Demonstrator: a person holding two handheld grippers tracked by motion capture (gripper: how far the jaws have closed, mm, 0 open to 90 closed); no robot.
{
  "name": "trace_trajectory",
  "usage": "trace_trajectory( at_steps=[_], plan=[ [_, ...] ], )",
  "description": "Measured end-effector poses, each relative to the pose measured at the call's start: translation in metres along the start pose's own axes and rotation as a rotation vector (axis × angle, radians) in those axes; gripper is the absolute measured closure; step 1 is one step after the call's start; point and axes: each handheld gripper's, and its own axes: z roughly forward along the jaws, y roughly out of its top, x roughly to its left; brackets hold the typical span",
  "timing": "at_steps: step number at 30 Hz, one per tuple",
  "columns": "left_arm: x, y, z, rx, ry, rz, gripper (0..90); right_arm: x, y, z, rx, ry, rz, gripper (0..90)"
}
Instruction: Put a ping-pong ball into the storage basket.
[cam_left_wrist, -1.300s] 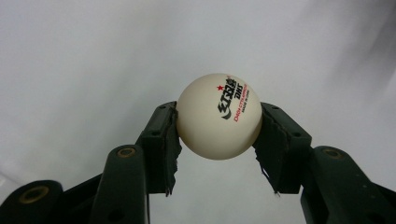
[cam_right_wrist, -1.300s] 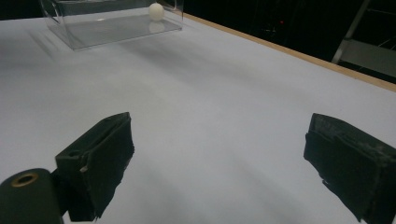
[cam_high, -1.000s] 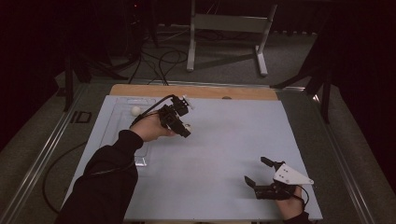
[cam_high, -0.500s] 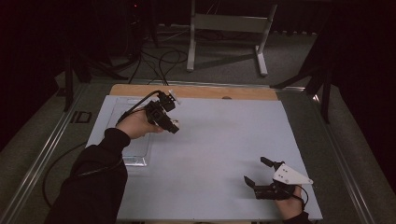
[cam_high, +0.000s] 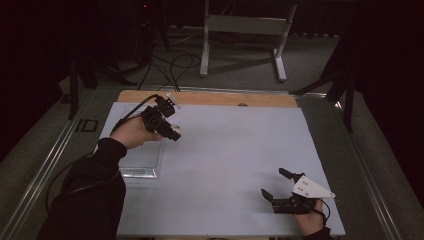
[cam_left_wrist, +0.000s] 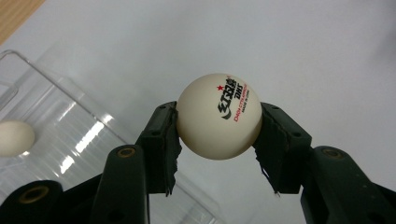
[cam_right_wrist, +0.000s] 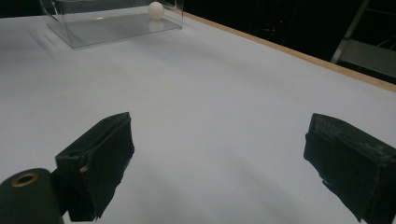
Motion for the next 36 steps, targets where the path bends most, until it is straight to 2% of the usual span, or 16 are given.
trace_trajectory(
  at_steps=[9,15,23,27,29,31,36],
  plan=[
    [0.013,-0.016,-0.010,0.013,0.029,-0.037,52.3,0.000,0.000,0.001,0.005,0.002,0.004,8.4],
    [0.024,-0.028,-0.009,0.024,0.042,-0.077,52.3,0.000,0.000,0.000,0.004,-0.001,0.002,8.4],
    [0.036,-0.040,0.002,0.048,0.045,-0.115,52.3,0.000,-0.001,0.001,0.008,0.001,0.003,8.4],
    [0.038,-0.044,0.007,0.051,0.051,-0.127,52.3,-0.001,-0.001,0.001,0.008,0.001,0.002,8.4],
    [0.040,-0.046,0.009,0.051,0.039,-0.130,52.3,-0.001,-0.001,0.001,0.008,0.002,0.001,8.4],
    [0.042,-0.048,0.012,0.060,0.053,-0.136,52.2,0.000,-0.001,0.001,0.008,0.002,0.002,8.4],
    [0.048,-0.055,0.020,0.070,0.052,-0.156,52.2,-0.001,-0.001,0.001,0.008,0.003,0.002,8.4]
  ],
)
